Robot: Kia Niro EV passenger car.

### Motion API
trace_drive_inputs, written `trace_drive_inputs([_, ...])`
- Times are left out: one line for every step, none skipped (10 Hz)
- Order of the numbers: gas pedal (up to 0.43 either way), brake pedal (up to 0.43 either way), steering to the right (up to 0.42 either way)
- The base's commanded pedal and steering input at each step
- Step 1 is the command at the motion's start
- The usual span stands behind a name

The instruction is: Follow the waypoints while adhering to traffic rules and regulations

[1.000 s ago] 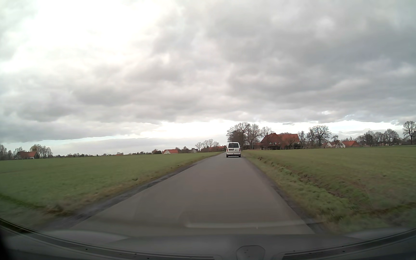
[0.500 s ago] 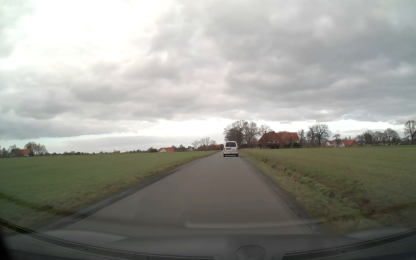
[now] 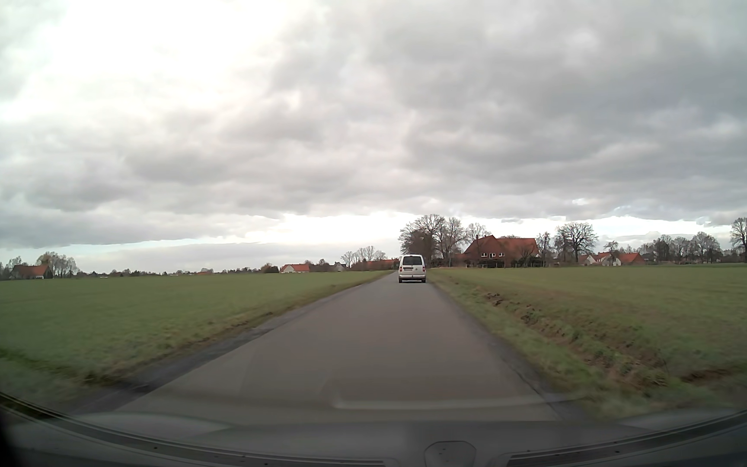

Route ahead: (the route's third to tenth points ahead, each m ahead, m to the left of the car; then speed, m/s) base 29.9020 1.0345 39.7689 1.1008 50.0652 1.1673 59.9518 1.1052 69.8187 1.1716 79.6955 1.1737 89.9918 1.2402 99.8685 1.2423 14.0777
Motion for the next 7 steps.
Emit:
trace_drive_inputs([0.169,0.0,0.003])
trace_drive_inputs([0.169,0.0,0.003])
trace_drive_inputs([0.169,0.0,0.003])
trace_drive_inputs([0.169,0.0,0.003])
trace_drive_inputs([0.169,0.0,0.0])
trace_drive_inputs([0.169,0.0,-0.003])
trace_drive_inputs([0.169,0.0,-0.003])
